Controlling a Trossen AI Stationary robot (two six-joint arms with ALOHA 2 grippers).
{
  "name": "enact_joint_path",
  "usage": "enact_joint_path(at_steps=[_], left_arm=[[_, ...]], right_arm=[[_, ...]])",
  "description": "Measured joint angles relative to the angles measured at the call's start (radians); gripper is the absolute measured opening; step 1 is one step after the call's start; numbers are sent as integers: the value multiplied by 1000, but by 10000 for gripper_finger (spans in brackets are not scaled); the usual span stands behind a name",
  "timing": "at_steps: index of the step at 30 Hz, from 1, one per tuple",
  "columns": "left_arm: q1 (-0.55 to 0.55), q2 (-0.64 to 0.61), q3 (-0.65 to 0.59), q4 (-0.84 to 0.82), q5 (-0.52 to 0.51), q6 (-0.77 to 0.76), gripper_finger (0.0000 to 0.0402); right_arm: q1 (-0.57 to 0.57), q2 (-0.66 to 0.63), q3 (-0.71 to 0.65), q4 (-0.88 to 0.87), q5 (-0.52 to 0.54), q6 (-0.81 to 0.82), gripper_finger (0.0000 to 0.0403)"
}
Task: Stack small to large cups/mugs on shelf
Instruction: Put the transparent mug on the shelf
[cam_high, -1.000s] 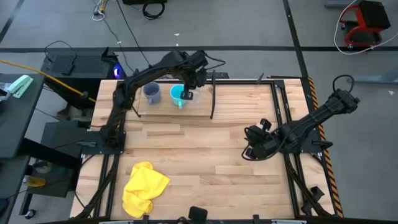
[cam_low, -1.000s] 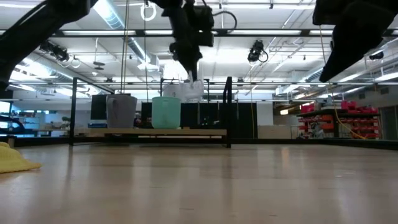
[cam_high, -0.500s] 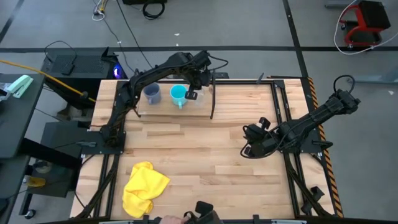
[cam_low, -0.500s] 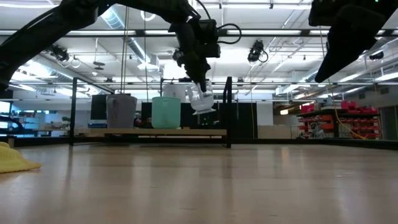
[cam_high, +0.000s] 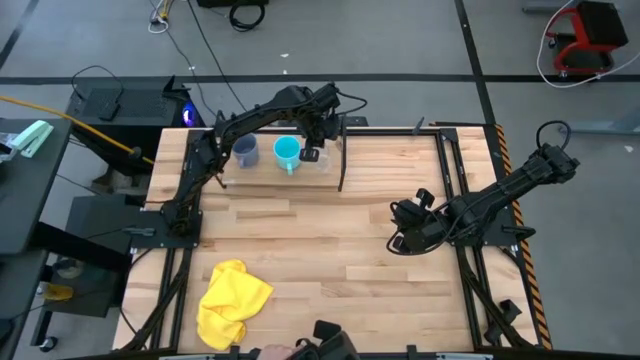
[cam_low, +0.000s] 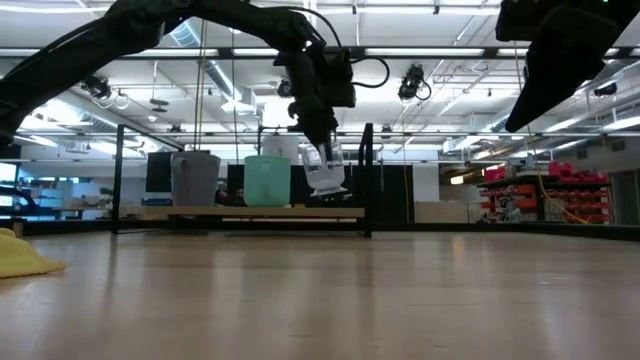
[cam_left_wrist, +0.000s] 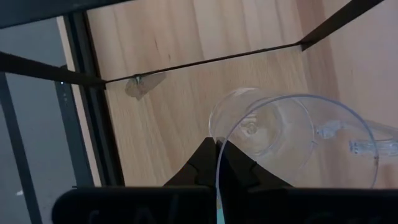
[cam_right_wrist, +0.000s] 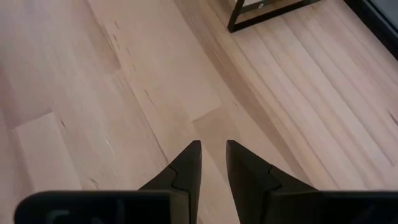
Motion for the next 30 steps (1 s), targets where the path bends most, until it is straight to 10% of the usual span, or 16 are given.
enact_joint_path(at_steps=[30], left_arm=[[14, 21, 1, -4, -1, -108, 5]], right_arm=[[0, 0, 0, 25, 0, -26, 81]])
